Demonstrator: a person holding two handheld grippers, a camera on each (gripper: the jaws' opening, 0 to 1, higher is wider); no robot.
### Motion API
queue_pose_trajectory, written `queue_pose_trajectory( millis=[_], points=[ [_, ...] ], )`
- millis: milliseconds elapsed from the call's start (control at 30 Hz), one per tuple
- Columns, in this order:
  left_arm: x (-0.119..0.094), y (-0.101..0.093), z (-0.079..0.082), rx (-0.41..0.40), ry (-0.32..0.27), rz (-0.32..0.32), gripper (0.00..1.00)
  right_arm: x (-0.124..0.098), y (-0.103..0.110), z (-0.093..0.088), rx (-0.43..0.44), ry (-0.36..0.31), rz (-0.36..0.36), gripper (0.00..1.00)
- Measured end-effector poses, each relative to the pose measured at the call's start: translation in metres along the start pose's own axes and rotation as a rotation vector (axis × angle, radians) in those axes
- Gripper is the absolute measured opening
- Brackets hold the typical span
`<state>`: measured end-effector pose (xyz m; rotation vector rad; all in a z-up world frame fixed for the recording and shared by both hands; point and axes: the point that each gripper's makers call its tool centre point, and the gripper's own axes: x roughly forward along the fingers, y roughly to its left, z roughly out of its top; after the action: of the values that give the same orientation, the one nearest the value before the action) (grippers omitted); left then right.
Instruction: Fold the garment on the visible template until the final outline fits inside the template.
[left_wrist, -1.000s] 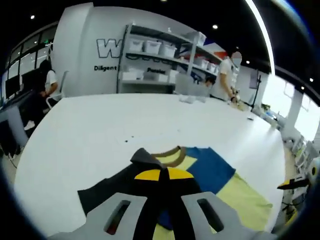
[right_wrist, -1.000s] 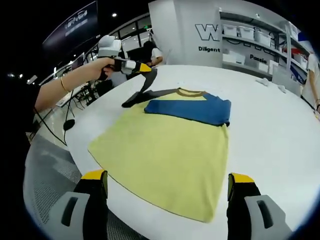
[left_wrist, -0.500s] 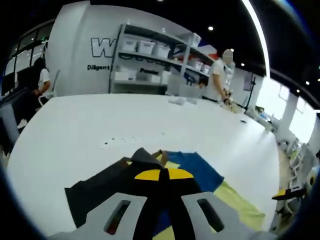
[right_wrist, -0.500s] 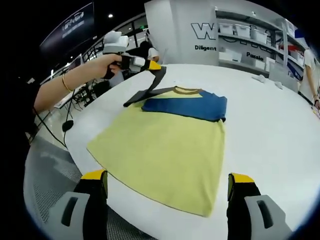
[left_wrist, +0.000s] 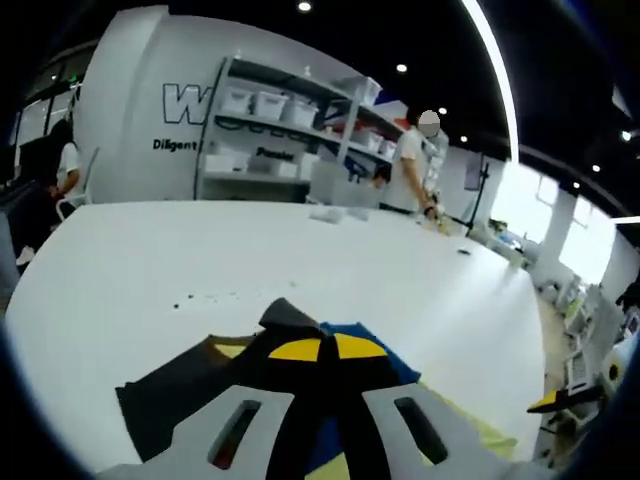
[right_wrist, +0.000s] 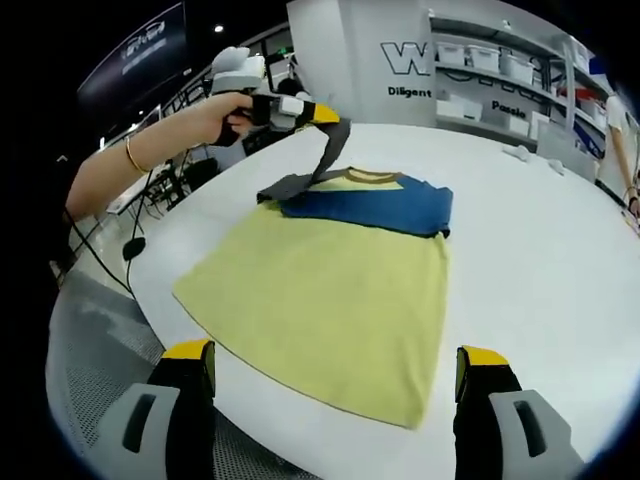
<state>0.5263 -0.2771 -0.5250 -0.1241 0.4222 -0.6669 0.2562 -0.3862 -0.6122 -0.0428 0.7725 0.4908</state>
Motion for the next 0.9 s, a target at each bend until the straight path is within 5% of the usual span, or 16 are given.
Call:
queue_pose_trajectory(
  millis=[433,900],
  points=[
    [0.015,-0.039,-0.011,0.041,-0.010,-0.111,0.02,-0.001,-0.007,-0.006,0.005,0.017,-0.012,0.99],
    [0.027,-0.072,-0.057,0.099,0.083,-0.202,0.02,0.000,-0.009,-0.012,0.009,0.034,-0.011,0.99]
  ],
)
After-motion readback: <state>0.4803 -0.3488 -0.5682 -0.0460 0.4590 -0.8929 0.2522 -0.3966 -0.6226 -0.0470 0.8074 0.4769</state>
